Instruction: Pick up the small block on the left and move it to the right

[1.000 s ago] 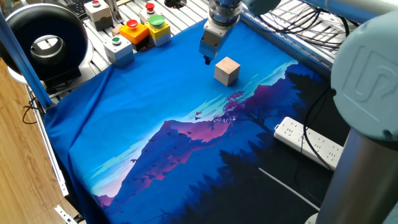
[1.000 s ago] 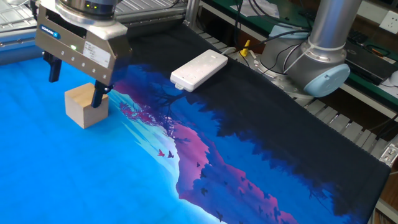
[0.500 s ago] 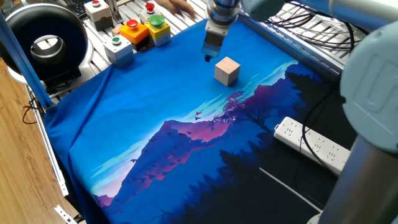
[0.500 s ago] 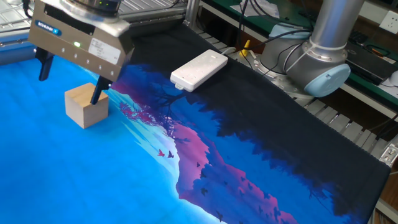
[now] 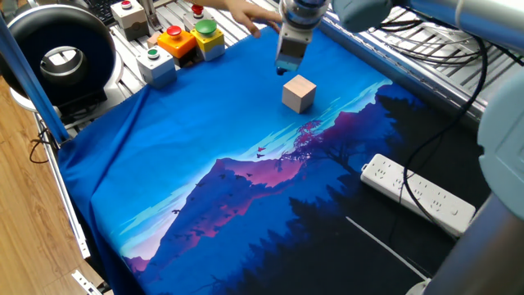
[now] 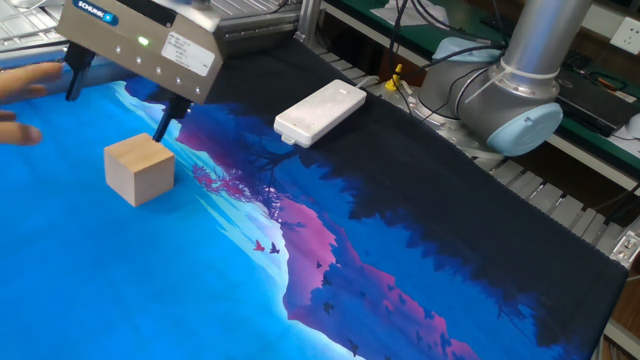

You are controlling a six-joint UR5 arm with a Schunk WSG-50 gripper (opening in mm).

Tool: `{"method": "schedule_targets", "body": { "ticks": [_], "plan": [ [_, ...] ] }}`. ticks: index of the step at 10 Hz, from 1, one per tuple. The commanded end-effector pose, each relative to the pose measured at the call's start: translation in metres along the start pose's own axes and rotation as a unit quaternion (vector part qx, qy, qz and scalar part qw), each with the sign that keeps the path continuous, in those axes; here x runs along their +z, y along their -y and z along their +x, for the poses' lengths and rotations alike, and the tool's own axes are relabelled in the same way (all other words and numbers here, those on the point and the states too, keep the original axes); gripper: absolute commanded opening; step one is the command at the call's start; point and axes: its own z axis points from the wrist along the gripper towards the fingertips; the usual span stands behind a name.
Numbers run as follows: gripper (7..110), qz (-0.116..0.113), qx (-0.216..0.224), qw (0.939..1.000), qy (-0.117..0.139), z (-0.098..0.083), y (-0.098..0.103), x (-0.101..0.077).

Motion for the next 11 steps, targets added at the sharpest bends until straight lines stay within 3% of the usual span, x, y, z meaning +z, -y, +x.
{"method": "schedule_targets", "body": {
  "ticks": [1, 4, 6, 11],
  "plan": [
    [7, -0.014, -0.028, 0.9986, 0.042, -0.025, -0.002, 0.006],
    [7, -0.018, -0.059, 0.9971, 0.045, -0.018, 0.012, 0.004],
    [7, -0.035, -0.069, 0.9955, 0.054, -0.012, 0.016, 0.000],
    [7, -0.034, -0.076, 0.9951, 0.053, -0.010, 0.018, -0.001]
  ]
}}
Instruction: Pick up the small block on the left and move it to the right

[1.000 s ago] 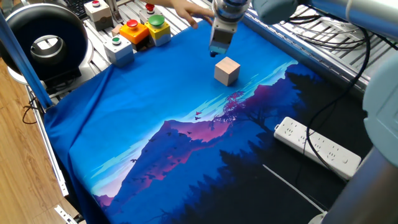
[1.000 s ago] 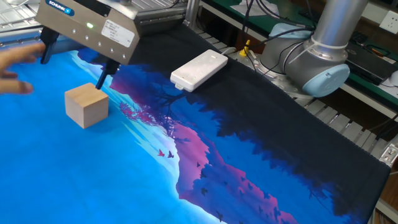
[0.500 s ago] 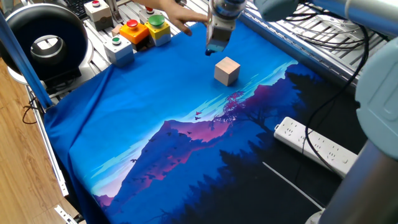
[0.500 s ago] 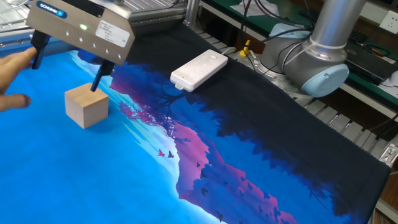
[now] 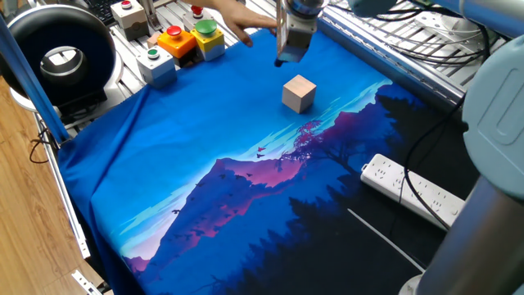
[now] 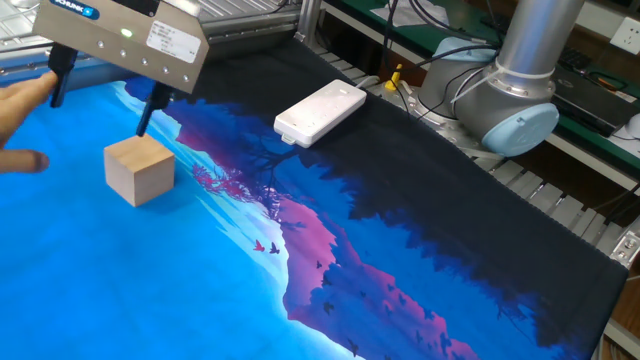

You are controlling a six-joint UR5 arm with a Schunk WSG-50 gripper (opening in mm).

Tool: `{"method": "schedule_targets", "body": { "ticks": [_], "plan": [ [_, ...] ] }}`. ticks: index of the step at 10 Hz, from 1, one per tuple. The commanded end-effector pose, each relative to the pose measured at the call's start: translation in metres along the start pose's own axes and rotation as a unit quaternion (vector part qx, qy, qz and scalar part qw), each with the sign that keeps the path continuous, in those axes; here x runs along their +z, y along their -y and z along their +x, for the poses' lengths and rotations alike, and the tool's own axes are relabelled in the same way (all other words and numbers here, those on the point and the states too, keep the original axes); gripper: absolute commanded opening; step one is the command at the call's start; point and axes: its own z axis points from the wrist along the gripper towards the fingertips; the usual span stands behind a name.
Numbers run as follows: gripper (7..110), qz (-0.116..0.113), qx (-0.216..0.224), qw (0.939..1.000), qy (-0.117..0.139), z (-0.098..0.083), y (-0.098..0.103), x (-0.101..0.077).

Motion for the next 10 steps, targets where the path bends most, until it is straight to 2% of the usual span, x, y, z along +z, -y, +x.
{"method": "schedule_targets", "body": {
  "ticks": [1, 4, 5, 6, 7, 8, 9, 10],
  "plan": [
    [7, 0.000, -0.003, 1.0000, 0.004, 0.002, 0.003, -0.003],
    [7, 0.004, 0.009, 0.9999, -0.007, 0.009, 0.000, -0.009],
    [7, 0.002, 0.028, 0.9996, -0.010, 0.010, -0.002, -0.011],
    [7, -0.009, 0.065, 0.9978, -0.011, 0.010, -0.009, -0.011],
    [7, -0.008, 0.083, 0.9964, -0.014, 0.010, -0.008, -0.009],
    [7, 0.017, 0.084, 0.9961, -0.020, 0.013, 0.006, -0.006],
    [7, 0.020, 0.087, 0.9957, -0.024, 0.013, 0.010, -0.001],
    [7, 0.005, 0.117, 0.9924, -0.037, 0.017, 0.002, 0.001]
  ]
}}
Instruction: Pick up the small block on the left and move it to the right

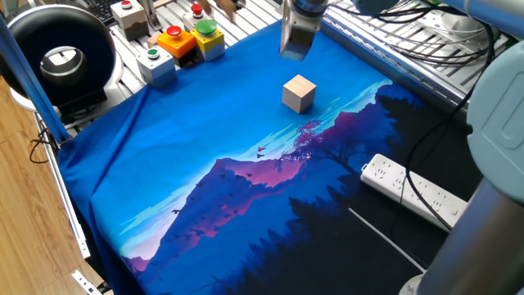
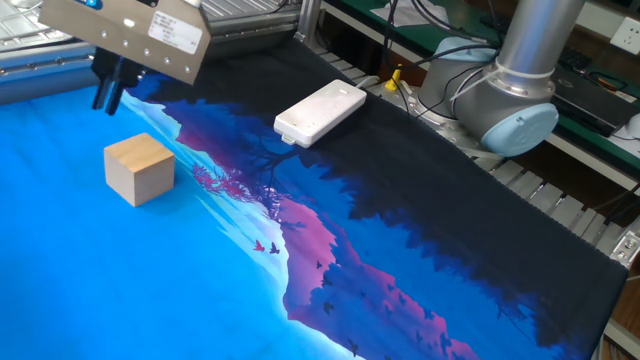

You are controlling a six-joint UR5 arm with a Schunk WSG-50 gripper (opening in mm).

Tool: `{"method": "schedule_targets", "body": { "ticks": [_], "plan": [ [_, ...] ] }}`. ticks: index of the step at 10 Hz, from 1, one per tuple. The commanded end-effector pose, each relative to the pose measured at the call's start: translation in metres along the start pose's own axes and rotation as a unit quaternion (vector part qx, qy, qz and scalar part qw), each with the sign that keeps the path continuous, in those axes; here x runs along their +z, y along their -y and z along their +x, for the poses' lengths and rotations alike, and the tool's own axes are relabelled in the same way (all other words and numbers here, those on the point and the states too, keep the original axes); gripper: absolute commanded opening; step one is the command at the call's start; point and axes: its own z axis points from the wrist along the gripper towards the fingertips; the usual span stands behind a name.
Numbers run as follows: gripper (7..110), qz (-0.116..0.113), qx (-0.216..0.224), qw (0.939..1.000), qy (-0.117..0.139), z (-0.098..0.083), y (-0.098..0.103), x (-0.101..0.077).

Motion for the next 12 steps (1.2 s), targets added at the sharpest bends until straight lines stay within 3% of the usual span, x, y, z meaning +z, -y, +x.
{"method": "schedule_targets", "body": {
  "ticks": [1, 3, 5, 8, 9, 11, 12],
  "plan": [
    [7, -0.029, 0.111, 0.9928, -0.036, 0.010, -0.014, 0.007],
    [7, -0.006, 0.146, 0.9868, -0.070, 0.024, -0.002, 0.015],
    [7, -0.011, 0.207, 0.9748, -0.082, 0.028, -0.005, 0.017],
    [7, -0.043, 0.300, 0.9493, -0.083, 0.023, -0.023, 0.016],
    [7, -0.043, 0.317, 0.9440, -0.083, 0.023, -0.023, 0.015],
    [7, -0.046, 0.336, 0.9368, -0.084, 0.023, -0.025, 0.014],
    [7, -0.053, 0.337, 0.9363, -0.084, 0.023, -0.027, 0.013]
  ]
}}
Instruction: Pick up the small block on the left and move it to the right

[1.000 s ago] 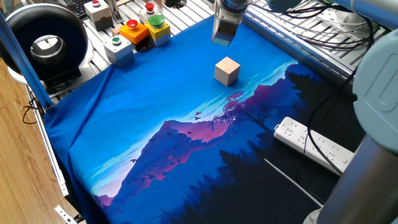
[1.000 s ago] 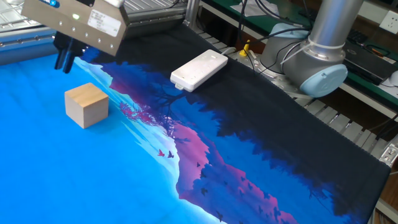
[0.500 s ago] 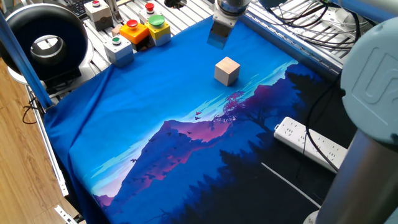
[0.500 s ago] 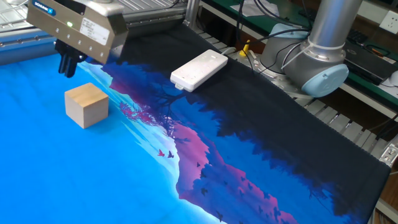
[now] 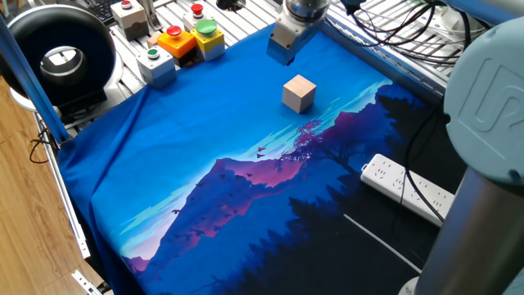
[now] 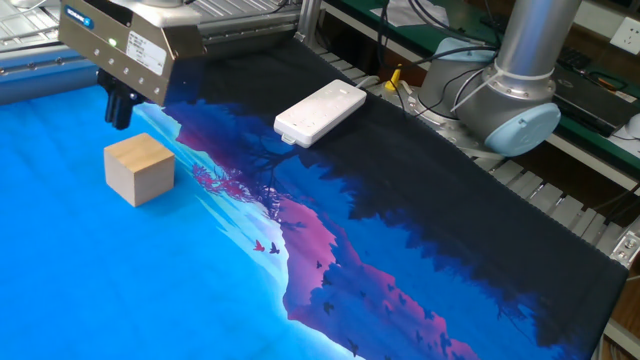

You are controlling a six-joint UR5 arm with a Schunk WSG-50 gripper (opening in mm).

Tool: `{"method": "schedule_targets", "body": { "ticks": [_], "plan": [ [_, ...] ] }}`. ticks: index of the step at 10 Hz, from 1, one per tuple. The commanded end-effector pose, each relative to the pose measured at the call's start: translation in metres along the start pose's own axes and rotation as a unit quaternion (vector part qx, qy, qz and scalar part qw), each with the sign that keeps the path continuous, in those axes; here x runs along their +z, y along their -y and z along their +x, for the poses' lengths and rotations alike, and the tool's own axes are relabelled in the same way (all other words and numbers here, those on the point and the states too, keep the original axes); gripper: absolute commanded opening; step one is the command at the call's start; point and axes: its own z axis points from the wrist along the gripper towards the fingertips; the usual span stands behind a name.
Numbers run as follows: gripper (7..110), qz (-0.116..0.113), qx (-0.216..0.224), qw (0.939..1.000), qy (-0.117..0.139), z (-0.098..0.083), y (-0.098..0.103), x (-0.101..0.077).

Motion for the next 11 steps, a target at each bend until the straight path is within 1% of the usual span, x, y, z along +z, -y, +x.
{"method": "schedule_targets", "body": {
  "ticks": [1, 2, 3, 4, 5, 6, 8, 9, 11],
  "plan": [
    [7, -0.028, 0.032, 0.9991, 0.005, -0.002, -0.010, -0.003],
    [7, -0.045, 0.035, 0.9983, 0.010, -0.004, -0.017, -0.003],
    [22, -0.053, 0.036, 0.9978, 0.014, -0.006, -0.020, -0.004],
    [22, -0.059, 0.040, 0.9973, 0.015, -0.007, -0.023, -0.003],
    [66, -0.057, 0.042, 0.9974, 0.012, -0.007, -0.022, -0.001],
    [66, -0.054, 0.043, 0.9976, 0.007, -0.006, -0.020, 0.001],
    [66, -0.043, 0.036, 0.9984, 0.003, -0.005, -0.011, 0.005],
    [66, -0.034, 0.030, 0.9990, -0.001, -0.004, -0.007, 0.007],
    [66, -0.009, 0.011, 0.9998, -0.010, 0.000, 0.009, 0.012]
  ]
}}
